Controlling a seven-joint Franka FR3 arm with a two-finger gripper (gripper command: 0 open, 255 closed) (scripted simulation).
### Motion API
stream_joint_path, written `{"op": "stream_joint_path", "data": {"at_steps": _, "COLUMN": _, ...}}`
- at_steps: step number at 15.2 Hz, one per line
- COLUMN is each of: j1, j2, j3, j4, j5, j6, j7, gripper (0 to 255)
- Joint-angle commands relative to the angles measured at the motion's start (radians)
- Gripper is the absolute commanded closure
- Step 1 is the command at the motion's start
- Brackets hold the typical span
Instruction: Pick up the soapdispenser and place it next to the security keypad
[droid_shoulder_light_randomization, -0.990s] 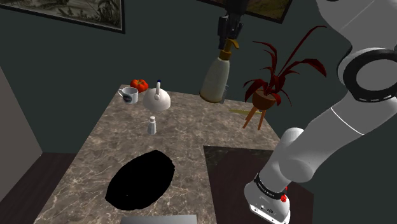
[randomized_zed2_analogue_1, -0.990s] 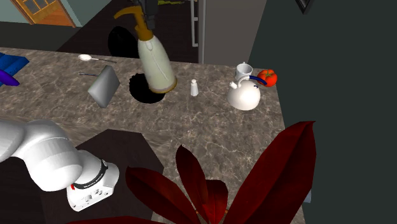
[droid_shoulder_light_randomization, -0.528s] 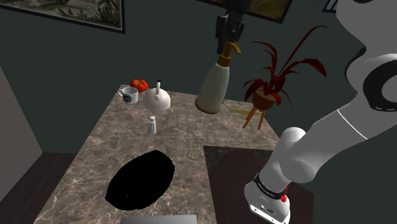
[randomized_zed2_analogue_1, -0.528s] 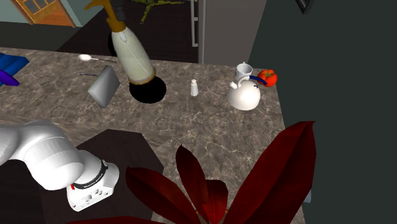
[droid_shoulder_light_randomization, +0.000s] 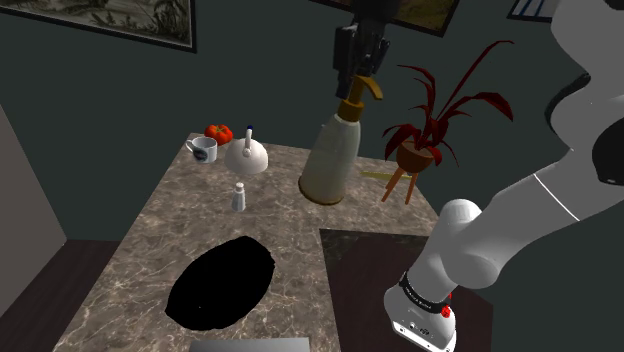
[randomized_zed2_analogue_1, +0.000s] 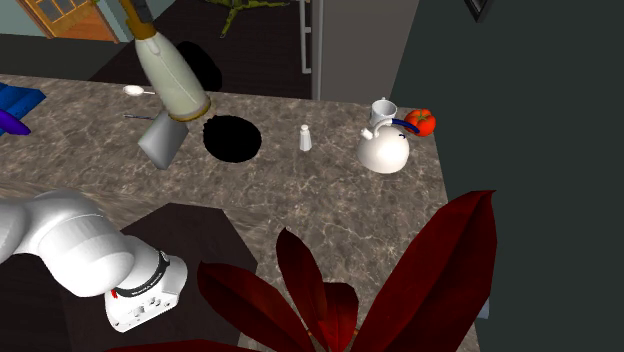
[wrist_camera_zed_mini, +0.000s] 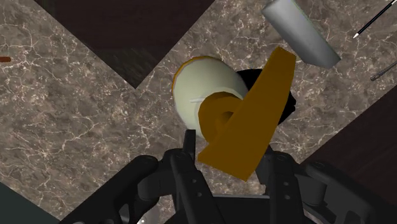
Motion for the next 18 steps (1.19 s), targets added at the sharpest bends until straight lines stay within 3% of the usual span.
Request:
{"op": "stream_joint_path", "data": {"at_steps": 1, "j1": 0.012, "j2": 0.001, "j3": 0.038, "j4": 0.005, "j5": 0.017, "j6": 0.002, "j7": 0.055, "gripper": 255}}
{"op": "stream_joint_path", "data": {"at_steps": 10, "j1": 0.066, "j2": 0.061, "j3": 0.223, "j4": 0.08, "j5": 0.07, "j6": 0.018, "j7": 0.307, "gripper": 255}}
{"op": "stream_joint_path", "data": {"at_steps": 18, "j1": 0.073, "j2": -0.011, "j3": 0.215, "j4": -0.101, "j5": 0.087, "j6": 0.129, "j7": 0.279, "gripper": 255}}
